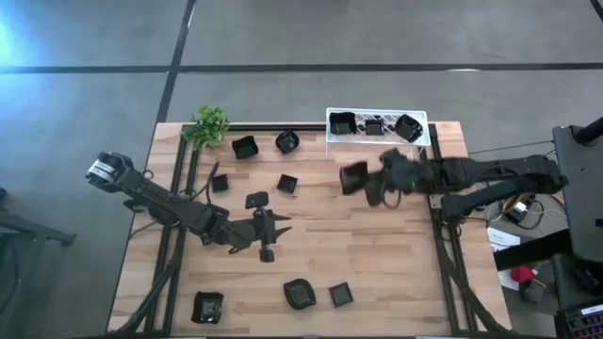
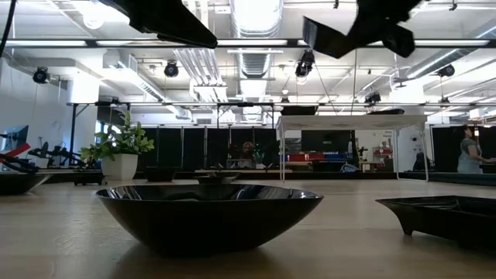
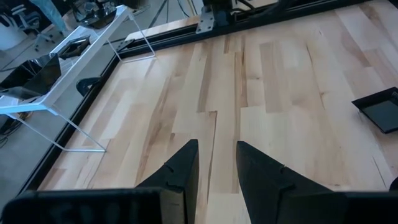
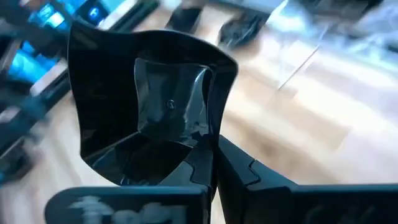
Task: Pick & Place Mini shaped plates
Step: Stack the black distorted square plate on top of the black distorted square plate on the shelf
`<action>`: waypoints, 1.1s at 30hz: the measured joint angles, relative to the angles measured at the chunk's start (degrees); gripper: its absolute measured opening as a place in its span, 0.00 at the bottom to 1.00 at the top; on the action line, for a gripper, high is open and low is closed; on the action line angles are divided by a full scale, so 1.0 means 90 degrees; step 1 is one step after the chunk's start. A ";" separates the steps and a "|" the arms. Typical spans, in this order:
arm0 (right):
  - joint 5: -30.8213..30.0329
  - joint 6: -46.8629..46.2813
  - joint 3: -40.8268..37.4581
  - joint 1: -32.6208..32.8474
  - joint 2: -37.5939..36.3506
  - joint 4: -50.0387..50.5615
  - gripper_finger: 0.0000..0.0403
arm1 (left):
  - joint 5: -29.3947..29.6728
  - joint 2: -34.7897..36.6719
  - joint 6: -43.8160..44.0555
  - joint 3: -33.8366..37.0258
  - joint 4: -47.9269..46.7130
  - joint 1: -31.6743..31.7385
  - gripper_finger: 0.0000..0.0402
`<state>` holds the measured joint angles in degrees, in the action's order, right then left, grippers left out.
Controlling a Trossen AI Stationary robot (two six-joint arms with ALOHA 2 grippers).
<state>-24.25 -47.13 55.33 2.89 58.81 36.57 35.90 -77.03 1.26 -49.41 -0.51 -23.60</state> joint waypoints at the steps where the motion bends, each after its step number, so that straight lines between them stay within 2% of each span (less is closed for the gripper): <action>1: 0.0002 0.0169 0.0119 -0.0205 0.0050 -0.0002 0.02 | 0.0000 0.0000 0.0000 0.0000 0.0025 0.0001 0.26; 9: 0.0167 0.1146 0.1211 -0.1905 0.0810 0.0004 0.02 | -0.0002 0.0000 0.0000 0.0000 0.0097 0.0013 0.26; 14: 0.1176 0.1246 0.1910 -0.2881 0.1450 0.0014 0.02 | -0.0002 0.0000 0.0035 0.0000 0.0109 0.0013 0.26; 18: 0.1920 0.0928 0.2305 -0.3537 0.2022 0.0225 0.02 | -0.0002 0.0000 0.0041 0.0000 0.0109 0.0013 0.26; 24: 0.2688 0.0853 0.2628 -0.4100 0.2745 0.0757 0.02 | -0.0005 0.0000 0.0046 0.0000 0.0109 0.0013 0.26; 33: 0.2914 0.0852 0.2654 -0.4629 0.2928 0.0876 0.02 | -0.0006 0.0000 0.0056 0.0000 0.0110 0.0013 0.26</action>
<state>1.98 -39.46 79.22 -38.77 85.16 44.46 35.85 -77.03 1.76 -49.41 0.48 -23.49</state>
